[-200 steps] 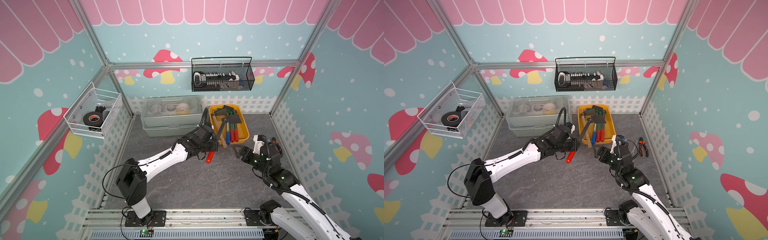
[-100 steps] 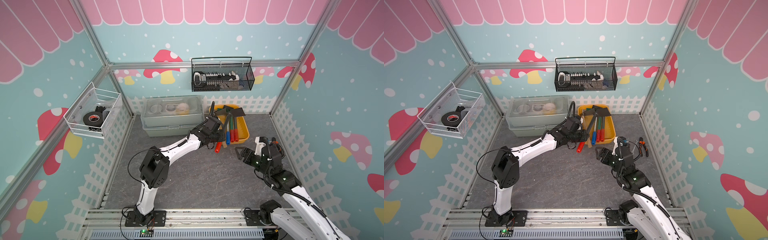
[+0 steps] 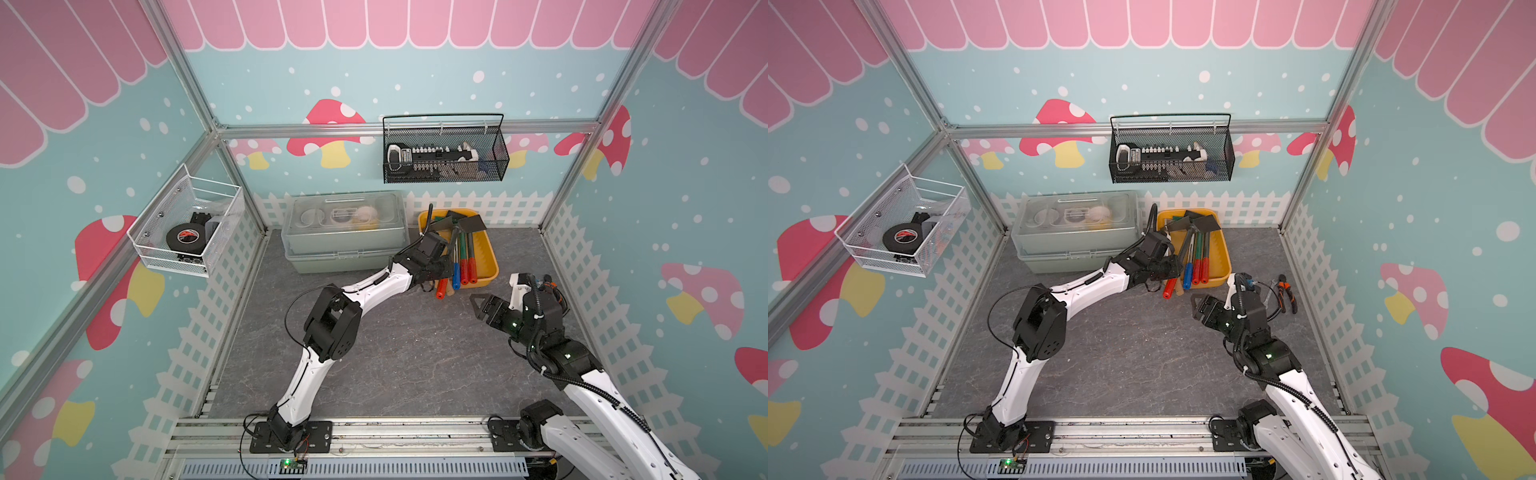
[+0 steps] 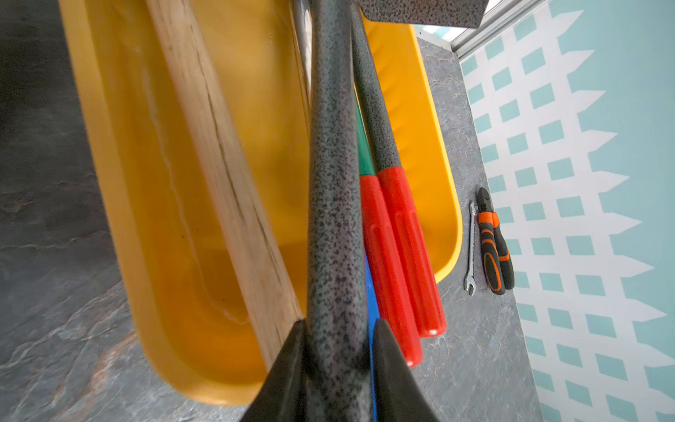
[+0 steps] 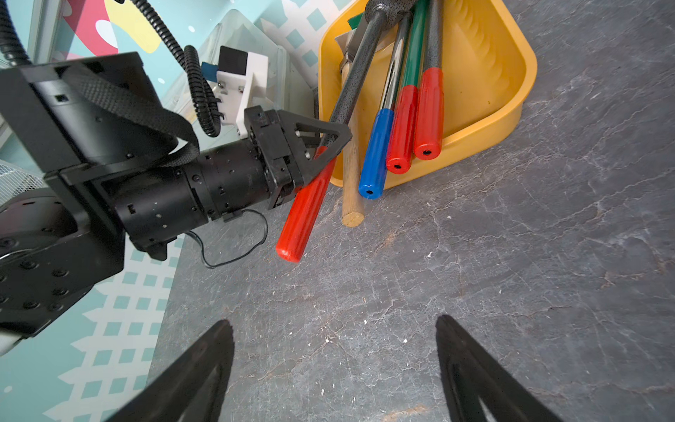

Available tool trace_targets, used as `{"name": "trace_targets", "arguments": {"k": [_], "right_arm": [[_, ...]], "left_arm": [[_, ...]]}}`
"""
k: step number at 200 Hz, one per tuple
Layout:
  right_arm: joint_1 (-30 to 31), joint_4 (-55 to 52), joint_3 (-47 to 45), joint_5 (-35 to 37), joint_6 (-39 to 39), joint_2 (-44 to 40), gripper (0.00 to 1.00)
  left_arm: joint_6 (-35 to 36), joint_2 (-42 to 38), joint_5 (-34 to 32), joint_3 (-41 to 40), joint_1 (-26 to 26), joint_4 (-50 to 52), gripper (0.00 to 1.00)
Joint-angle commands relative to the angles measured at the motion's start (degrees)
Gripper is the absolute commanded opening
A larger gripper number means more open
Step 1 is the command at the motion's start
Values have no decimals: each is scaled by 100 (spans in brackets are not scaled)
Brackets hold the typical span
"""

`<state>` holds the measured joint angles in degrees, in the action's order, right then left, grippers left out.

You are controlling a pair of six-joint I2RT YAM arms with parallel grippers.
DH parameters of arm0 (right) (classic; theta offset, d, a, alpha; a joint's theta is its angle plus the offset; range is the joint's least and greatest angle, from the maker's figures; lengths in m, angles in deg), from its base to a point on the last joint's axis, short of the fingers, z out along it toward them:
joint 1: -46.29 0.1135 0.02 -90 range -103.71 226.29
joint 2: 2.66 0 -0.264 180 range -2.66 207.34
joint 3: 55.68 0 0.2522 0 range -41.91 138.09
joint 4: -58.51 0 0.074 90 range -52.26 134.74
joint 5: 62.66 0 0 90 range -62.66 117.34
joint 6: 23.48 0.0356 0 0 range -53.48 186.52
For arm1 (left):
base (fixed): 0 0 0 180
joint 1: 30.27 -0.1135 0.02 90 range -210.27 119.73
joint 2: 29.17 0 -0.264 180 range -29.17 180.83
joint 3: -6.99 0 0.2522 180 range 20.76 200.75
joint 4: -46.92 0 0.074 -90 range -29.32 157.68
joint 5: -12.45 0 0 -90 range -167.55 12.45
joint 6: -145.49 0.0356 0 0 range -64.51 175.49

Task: Put the small hoe into the storage box
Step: Place the hoe in the storage box.

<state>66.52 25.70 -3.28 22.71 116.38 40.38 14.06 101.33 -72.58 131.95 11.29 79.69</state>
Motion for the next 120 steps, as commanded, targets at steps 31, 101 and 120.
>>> {"name": "trace_targets", "arguments": {"k": [31, 101, 120], "right_arm": [[-54, -68, -68, -118, -38, -34, 86], [-72, -60, -67, -152, -38, -29, 86], [-79, -64, -80, -157, -38, -25, 86]], "left_arm": [[-205, 195, -166, 526, -104, -600, 0], [-194, 105, -393, 302, -130, -612, 0], [-286, 138, -455, 345, -181, -497, 0]]}}
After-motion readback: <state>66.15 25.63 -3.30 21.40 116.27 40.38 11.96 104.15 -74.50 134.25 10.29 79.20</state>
